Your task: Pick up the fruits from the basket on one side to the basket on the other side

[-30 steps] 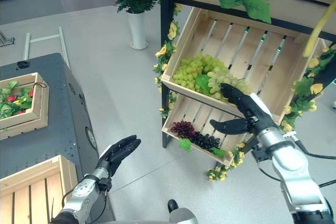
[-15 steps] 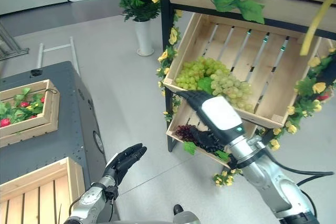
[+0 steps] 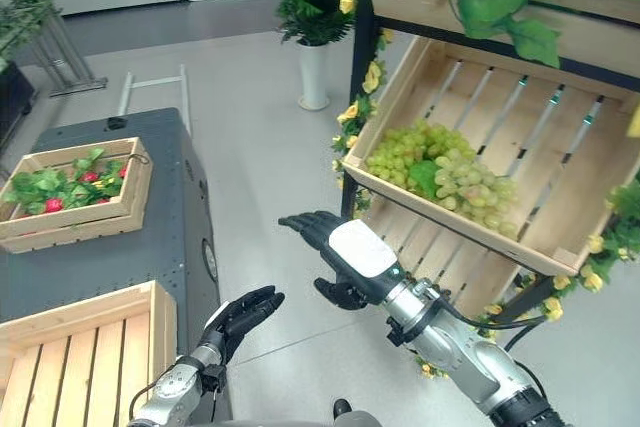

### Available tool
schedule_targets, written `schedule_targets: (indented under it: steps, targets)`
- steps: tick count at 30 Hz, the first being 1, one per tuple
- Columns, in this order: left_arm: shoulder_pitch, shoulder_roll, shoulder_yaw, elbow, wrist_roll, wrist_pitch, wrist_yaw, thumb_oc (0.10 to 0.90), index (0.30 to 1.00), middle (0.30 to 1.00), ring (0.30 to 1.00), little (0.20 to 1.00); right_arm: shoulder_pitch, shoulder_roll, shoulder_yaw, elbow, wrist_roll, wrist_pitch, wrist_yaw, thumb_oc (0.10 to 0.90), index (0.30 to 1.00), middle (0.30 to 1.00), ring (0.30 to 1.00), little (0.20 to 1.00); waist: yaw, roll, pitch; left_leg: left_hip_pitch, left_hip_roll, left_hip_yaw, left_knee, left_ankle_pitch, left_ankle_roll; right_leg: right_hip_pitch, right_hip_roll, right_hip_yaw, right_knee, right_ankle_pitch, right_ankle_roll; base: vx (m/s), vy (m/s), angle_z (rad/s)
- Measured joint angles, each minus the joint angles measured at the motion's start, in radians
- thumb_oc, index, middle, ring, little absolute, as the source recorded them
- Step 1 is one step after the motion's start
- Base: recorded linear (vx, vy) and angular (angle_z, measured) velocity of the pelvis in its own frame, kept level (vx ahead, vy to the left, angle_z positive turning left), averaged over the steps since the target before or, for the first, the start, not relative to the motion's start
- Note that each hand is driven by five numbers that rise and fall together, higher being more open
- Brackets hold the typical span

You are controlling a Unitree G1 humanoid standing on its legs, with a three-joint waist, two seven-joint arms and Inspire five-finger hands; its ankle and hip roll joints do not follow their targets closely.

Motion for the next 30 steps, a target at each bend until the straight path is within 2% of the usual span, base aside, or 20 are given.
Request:
schedule_targets:
  steps: [3, 5, 6, 13, 21, 25, 30]
  targets:
    - [0.003, -0.001, -0.008, 0.039, 0.027, 0.006, 0.007, 0.800, 0.900, 0.900, 0.900, 0.900, -0.005, 0.044, 0.063, 0.119, -0.001, 0.032, -0.013, 0.800, 0.900, 0.900, 0.900, 0.900, 0.018, -0.003, -0.002, -0.007, 0.001, -0.024, 0.000, 0.004, -0.002, 0.003, 0.000, -0.024, 0.000, -0.003, -0.005, 0.02, -0.063, 0.27]
    - [0.016, 0.001, -0.006, 0.079, 0.074, 0.007, 0.019, 0.800, 0.900, 0.900, 0.900, 0.900, -0.004, 0.093, 0.095, 0.230, -0.001, 0.078, -0.016, 0.800, 0.900, 0.900, 0.900, 0.900, 0.034, -0.005, -0.004, -0.011, 0.001, -0.039, 0.000, 0.010, -0.009, 0.007, 0.001, -0.039, -0.003, -0.007, -0.008, -0.01, -0.068, 0.19]
    - [0.024, 0.002, -0.007, 0.086, 0.094, 0.006, 0.023, 0.800, 0.900, 0.900, 0.900, 0.900, 0.003, 0.093, 0.101, 0.250, 0.000, 0.095, -0.018, 0.800, 0.900, 0.900, 0.900, 0.900, 0.053, -0.003, -0.004, -0.017, 0.002, -0.040, 0.000, 0.010, -0.009, 0.002, 0.001, -0.042, -0.003, -0.007, -0.007, -0.02, -0.066, 0.03]
    - [0.025, 0.005, -0.009, 0.179, 0.210, 0.000, 0.053, 0.800, 0.900, 0.900, 0.900, 0.900, 0.008, 0.129, 0.120, 0.454, 0.004, 0.169, -0.028, 0.800, 0.900, 0.900, 0.900, 0.900, 0.075, -0.005, -0.005, -0.029, 0.000, -0.066, 0.000, 0.015, -0.009, 0.002, 0.000, -0.072, -0.003, -0.010, -0.010, -0.01, -0.022, 0.10]
    - [0.026, 0.011, -0.077, 0.194, 0.302, -0.121, 0.079, 0.800, 0.900, 0.900, 0.900, 0.900, 0.029, 0.246, 0.119, 0.698, 0.045, 0.173, -0.049, 0.800, 0.900, 0.900, 0.900, 0.900, 0.080, -0.004, -0.005, -0.027, 0.002, -0.090, 0.000, 0.015, -0.008, 0.016, 0.000, -0.103, -0.004, -0.018, -0.019, 0.00, -0.001, 0.09]
    - [0.020, 0.016, -0.120, 0.194, 0.417, -0.154, 0.155, 0.800, 0.900, 0.900, 0.900, 0.900, 0.032, 0.284, 0.118, 0.729, 0.085, 0.183, -0.049, 0.800, 0.900, 0.900, 0.900, 0.900, 0.082, -0.002, -0.007, -0.027, 0.003, -0.097, 0.000, 0.017, -0.007, 0.019, 0.000, -0.109, -0.004, -0.019, -0.020, -0.02, 0.008, 0.05]
    - [0.011, 0.024, -0.165, 0.193, 0.517, -0.159, 0.226, 0.800, 0.900, 0.900, 0.900, 0.900, 0.032, 0.311, 0.119, 0.737, 0.089, 0.201, -0.049, 0.800, 0.900, 0.900, 0.900, 0.900, 0.085, 0.006, -0.012, -0.027, 0.002, -0.120, 0.000, 0.019, -0.008, 0.027, -0.001, -0.123, -0.004, -0.020, -0.019, -0.01, 0.013, 0.10]
